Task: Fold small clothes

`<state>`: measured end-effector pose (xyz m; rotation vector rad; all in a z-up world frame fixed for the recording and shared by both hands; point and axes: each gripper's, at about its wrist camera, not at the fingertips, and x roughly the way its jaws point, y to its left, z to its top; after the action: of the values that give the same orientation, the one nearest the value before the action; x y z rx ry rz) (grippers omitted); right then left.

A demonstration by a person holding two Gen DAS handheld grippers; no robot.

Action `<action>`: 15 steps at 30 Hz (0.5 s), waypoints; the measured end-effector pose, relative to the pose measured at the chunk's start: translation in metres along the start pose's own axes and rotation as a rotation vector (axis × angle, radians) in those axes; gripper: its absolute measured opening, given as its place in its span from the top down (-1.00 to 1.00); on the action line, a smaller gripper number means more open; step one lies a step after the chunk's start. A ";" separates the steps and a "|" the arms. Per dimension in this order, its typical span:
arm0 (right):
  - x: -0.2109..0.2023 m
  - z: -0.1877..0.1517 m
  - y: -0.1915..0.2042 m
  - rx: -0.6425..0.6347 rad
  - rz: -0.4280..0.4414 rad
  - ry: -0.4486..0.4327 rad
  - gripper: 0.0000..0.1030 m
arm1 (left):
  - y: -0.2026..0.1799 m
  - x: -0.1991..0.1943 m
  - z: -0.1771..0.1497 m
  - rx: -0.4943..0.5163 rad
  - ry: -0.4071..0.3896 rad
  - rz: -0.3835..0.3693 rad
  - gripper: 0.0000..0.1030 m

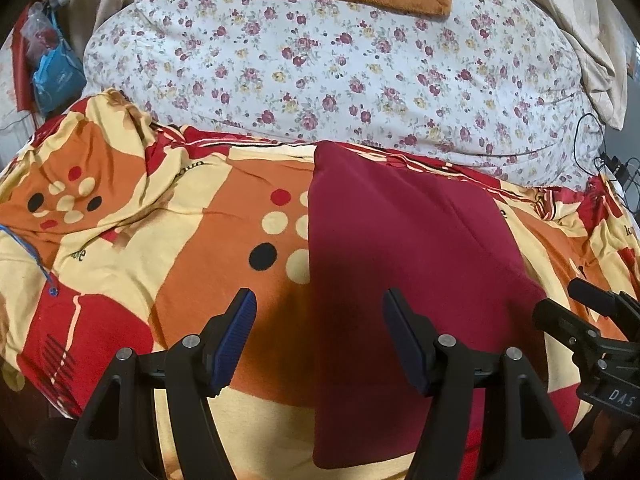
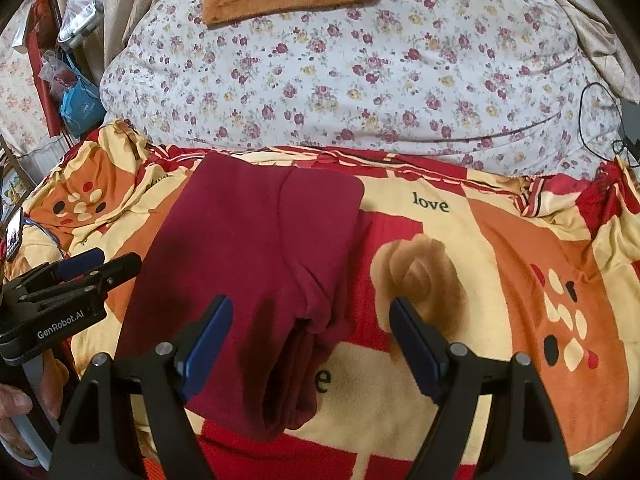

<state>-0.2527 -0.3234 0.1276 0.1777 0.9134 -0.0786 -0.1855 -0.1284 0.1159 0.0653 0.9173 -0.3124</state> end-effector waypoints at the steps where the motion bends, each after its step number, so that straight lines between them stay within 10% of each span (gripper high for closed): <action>1: 0.000 0.000 0.000 0.000 -0.001 0.001 -0.62 | 0.000 0.001 0.000 0.000 0.001 -0.001 -0.08; 15: 0.006 0.000 0.000 0.001 0.002 0.014 -0.62 | -0.002 0.003 -0.001 0.001 0.006 0.000 -0.08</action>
<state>-0.2493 -0.3237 0.1232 0.1803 0.9272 -0.0761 -0.1848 -0.1309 0.1131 0.0678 0.9226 -0.3126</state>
